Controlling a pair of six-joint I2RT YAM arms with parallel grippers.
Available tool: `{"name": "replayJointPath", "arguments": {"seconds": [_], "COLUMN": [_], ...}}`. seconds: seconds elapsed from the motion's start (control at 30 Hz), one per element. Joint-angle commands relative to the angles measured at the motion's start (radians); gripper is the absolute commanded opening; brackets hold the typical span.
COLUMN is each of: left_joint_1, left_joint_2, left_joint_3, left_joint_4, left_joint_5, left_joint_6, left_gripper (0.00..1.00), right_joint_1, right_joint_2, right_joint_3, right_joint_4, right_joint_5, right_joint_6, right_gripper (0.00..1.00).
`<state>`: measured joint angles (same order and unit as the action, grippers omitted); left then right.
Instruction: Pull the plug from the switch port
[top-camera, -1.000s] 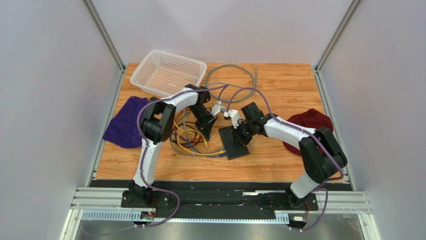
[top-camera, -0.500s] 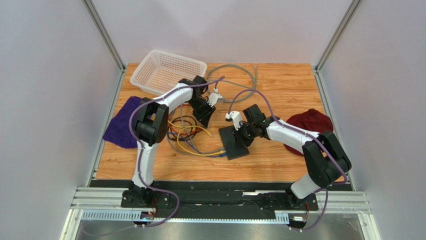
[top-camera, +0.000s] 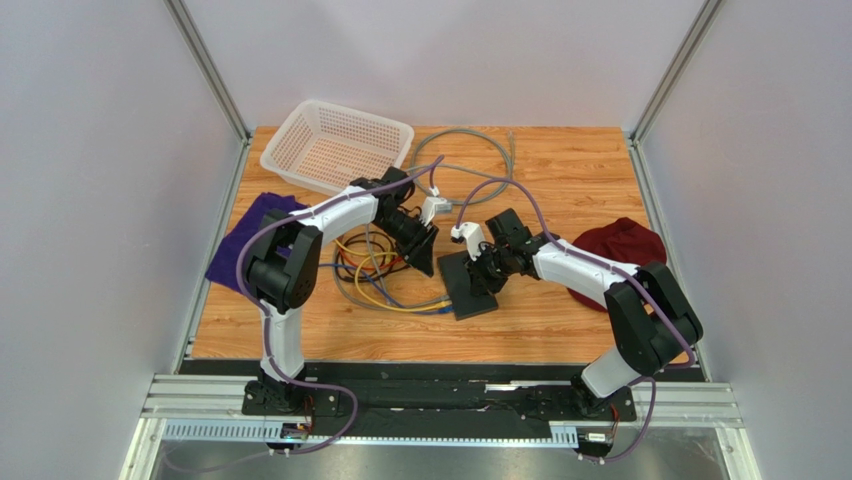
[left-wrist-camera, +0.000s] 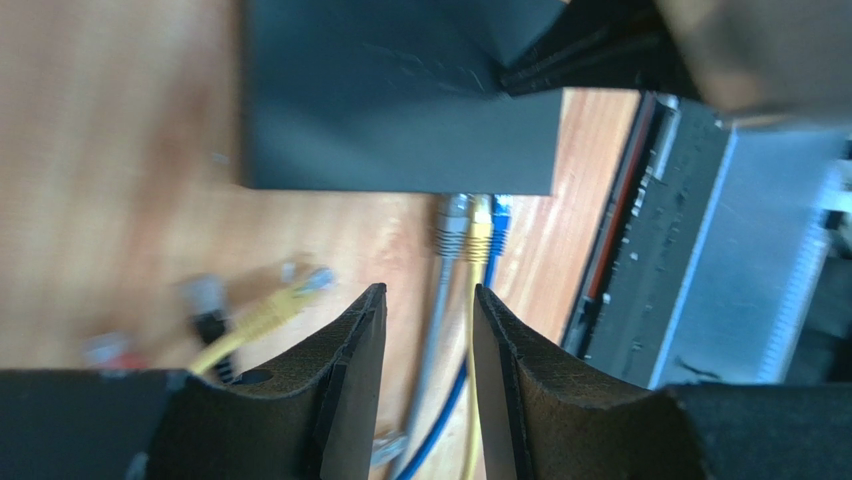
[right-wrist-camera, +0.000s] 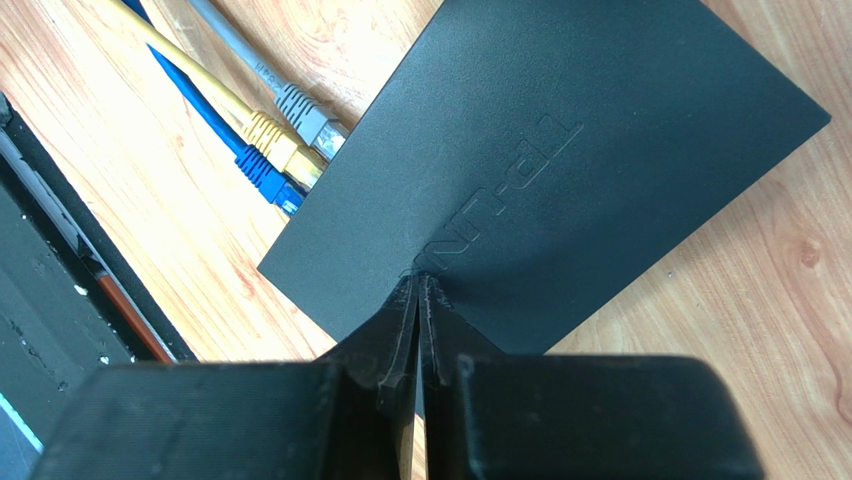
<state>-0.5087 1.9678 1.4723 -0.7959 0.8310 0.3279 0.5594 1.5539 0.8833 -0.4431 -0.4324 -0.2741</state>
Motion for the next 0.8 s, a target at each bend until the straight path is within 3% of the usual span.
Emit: {"name": "replayJointPath", "arguments": {"seconds": [0.0,0.23,0.77], "left_joint_1": [-0.022,-0.039,-0.068], "left_joint_2": [0.037,0.114,0.283], "left_joint_3": [-0.066,-0.057,0.080], "left_joint_4": [0.075,0.104,-0.017], "left_joint_5": [0.100,0.111,0.218], "left_joint_6": [-0.059,-0.093,-0.041], "left_gripper": [0.46,0.47,0.45], "right_joint_1": [-0.004,-0.004,-0.009], "right_joint_2": [-0.011,-0.028,-0.025], "right_joint_3": [-0.021,-0.038,-0.047], "right_joint_4": [0.006,0.009,0.003], "right_joint_5": [0.027,0.035,0.032], "right_joint_6": [0.000,-0.002,0.004], "right_gripper": [0.06,0.06,0.06]}}
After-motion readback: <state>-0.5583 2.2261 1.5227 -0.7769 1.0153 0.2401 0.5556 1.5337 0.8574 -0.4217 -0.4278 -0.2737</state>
